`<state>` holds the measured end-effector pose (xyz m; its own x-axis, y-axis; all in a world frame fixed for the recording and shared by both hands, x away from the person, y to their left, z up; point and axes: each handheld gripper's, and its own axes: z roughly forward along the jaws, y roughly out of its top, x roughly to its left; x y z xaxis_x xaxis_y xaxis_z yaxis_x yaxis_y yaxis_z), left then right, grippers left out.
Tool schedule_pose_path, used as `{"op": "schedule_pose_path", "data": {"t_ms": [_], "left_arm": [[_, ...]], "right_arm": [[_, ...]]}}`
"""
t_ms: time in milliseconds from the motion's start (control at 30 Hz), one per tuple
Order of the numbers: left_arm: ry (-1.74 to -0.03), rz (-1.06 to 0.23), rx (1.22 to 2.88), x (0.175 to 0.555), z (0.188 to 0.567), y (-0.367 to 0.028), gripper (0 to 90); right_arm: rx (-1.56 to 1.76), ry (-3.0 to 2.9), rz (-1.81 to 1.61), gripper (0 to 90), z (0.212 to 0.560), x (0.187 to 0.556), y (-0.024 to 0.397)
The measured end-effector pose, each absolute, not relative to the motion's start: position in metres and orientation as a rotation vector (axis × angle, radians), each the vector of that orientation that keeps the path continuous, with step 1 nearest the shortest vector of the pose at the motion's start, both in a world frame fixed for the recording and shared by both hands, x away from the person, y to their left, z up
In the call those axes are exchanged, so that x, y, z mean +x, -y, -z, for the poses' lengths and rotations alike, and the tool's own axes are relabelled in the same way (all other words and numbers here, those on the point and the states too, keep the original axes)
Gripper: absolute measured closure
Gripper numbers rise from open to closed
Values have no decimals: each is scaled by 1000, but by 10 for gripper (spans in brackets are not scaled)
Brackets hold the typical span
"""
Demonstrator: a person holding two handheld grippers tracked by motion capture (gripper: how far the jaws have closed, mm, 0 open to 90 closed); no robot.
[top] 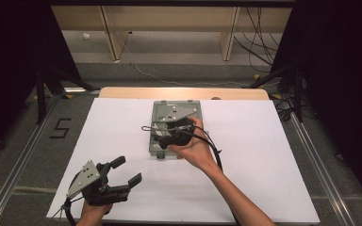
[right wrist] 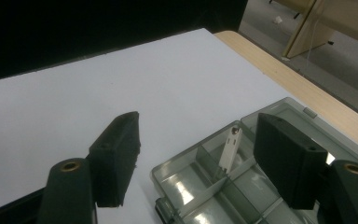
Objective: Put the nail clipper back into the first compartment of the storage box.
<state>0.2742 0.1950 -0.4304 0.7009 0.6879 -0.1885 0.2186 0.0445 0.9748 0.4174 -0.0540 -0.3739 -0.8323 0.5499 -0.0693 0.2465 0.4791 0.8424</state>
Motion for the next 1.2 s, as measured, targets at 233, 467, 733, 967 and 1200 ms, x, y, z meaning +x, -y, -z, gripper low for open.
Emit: {"op": "schedule_pose_path", "data": {"t_ms": [233, 467, 733, 967, 1200], "left_arm": [[-778, -411, 1519, 272, 429, -195, 151], [-788, -421, 1526, 272, 429, -195, 150], [-784, -423, 1536, 272, 429, -197, 151], [-776, -418, 1525, 273, 430, -195, 151], [-782, -422, 1534, 273, 430, -196, 150]], "right_arm": [[664, -2373, -1323, 324, 369, 407, 64], [655, -2360, -1351, 323, 370, 397, 73], [660, -2332, -1388, 303, 371, 389, 84], [671, -2329, -1408, 297, 372, 381, 92], [683, -2325, -1431, 290, 374, 375, 100]]}}
